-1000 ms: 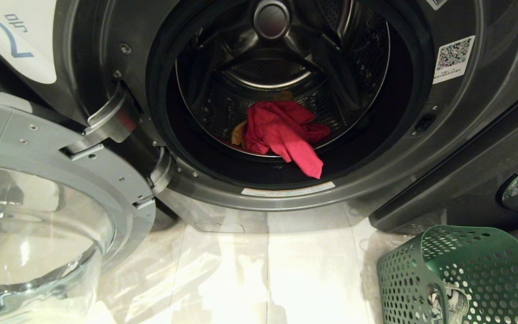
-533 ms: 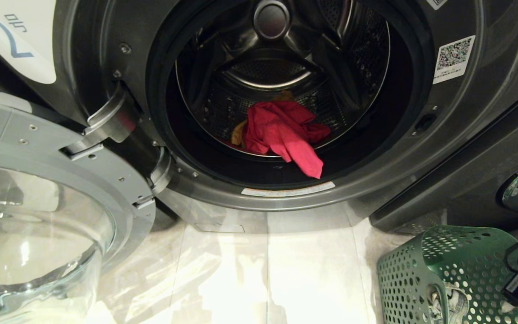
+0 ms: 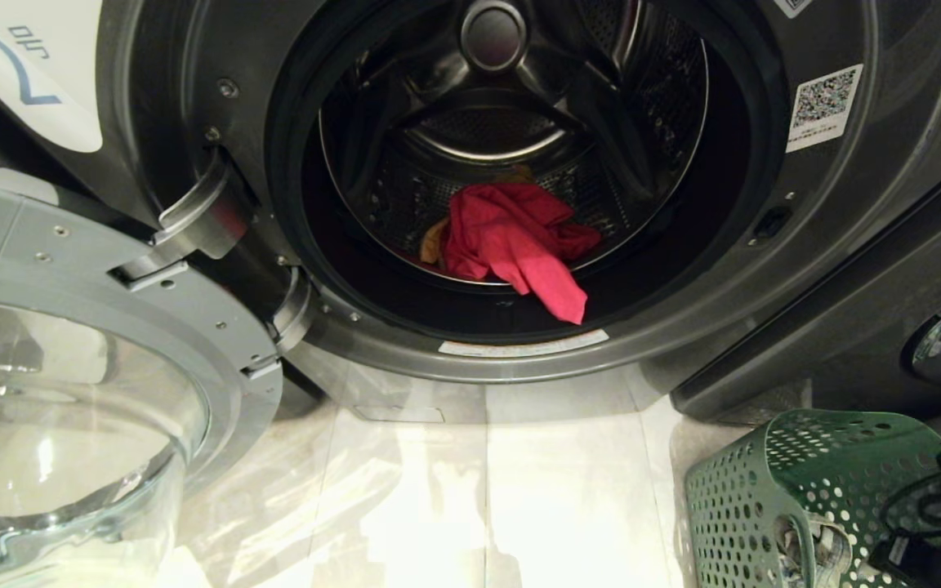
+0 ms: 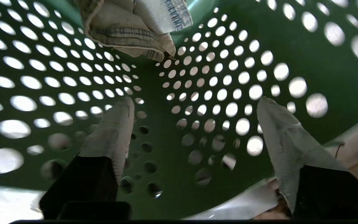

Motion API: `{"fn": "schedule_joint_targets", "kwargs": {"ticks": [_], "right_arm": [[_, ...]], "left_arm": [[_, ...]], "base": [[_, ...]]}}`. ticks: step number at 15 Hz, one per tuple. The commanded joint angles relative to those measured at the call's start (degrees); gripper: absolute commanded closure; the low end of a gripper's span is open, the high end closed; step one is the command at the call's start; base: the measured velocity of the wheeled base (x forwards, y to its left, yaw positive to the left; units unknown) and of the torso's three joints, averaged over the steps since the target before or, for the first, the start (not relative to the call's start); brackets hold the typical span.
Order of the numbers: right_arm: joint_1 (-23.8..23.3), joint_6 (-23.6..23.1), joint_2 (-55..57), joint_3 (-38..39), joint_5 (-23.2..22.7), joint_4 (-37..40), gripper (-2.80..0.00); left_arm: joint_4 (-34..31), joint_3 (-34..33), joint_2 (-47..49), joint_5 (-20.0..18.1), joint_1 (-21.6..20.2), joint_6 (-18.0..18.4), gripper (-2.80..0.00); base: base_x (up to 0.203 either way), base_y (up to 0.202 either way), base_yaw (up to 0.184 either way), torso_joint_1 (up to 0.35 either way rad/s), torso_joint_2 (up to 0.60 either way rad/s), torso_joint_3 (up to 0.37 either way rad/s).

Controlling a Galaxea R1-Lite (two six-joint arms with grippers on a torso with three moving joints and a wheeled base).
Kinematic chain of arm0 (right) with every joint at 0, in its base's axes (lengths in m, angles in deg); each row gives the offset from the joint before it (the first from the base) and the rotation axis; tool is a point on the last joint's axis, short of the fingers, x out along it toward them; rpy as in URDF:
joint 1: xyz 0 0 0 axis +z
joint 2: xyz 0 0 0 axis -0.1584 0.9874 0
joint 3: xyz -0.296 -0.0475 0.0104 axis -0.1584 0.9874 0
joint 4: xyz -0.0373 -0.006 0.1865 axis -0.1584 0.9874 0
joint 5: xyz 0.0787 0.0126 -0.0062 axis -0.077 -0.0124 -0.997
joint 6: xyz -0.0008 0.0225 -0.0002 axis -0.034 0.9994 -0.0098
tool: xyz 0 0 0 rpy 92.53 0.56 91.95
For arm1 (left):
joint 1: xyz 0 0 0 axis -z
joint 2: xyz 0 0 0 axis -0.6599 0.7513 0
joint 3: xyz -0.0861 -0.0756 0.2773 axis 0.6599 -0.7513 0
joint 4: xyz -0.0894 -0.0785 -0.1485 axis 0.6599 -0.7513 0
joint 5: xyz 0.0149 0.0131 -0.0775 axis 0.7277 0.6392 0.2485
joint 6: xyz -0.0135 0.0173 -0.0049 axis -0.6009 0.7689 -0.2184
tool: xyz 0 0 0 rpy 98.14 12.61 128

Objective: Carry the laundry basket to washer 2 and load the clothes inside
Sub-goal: Place the clothes into the washing machine

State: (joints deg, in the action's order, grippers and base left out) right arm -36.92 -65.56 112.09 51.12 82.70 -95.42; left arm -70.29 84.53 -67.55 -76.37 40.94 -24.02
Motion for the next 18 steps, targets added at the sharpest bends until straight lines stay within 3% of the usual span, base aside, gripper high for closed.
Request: {"fn": "schedule_joint_targets", "kwargs": {"ticks": [1, 4, 7, 11, 15, 18], "right_arm": [[-3.0, -6.12, 8.89, 1.27, -1.84, -6.94, -2.8], [-3.9, -13.12, 15.32, -0.7, -4.17, -11.79, -2.8], [-3.49, -18.09, 18.28, -2.24, -10.65, -15.17, -2.8], [-1.76, -17.8, 23.1, -1.79, -10.91, -24.89, -2.8], [-1.14, -19.43, 28.17, -3.45, -16.88, -27.89, -2.8], [0.07, -20.59, 31.61, -5.88, -17.37, -29.12, -2.8]], "left_arm": [[0.06, -2.29, 0.0, 0.02, 0.0, -0.02, 0.0], [0.06, -2.29, 0.0, 0.02, 0.0, -0.02, 0.0], [0.06, -2.29, 0.0, 0.02, -0.03, -0.02, 0.0], [0.06, -2.29, 0.0, 0.02, -0.05, -0.02, 0.0], [0.06, -2.29, 0.0, 0.02, -0.03, -0.02, 0.0], [0.06, -2.29, 0.0, 0.02, 0.0, -0.02, 0.0]], "base": [[0.0, 0.0, 0.0, 0.0, 0.0, 0.0], [0.0, 0.0, 0.0, 0.0, 0.0, 0.0], [0.0, 0.0, 0.0, 0.0, 0.0, 0.0], [0.0, 0.0, 0.0, 0.0, 0.0, 0.0], [0.0, 0.0, 0.0, 0.0, 0.0, 0.0], [0.0, 0.0, 0.0, 0.0, 0.0, 0.0]]}}
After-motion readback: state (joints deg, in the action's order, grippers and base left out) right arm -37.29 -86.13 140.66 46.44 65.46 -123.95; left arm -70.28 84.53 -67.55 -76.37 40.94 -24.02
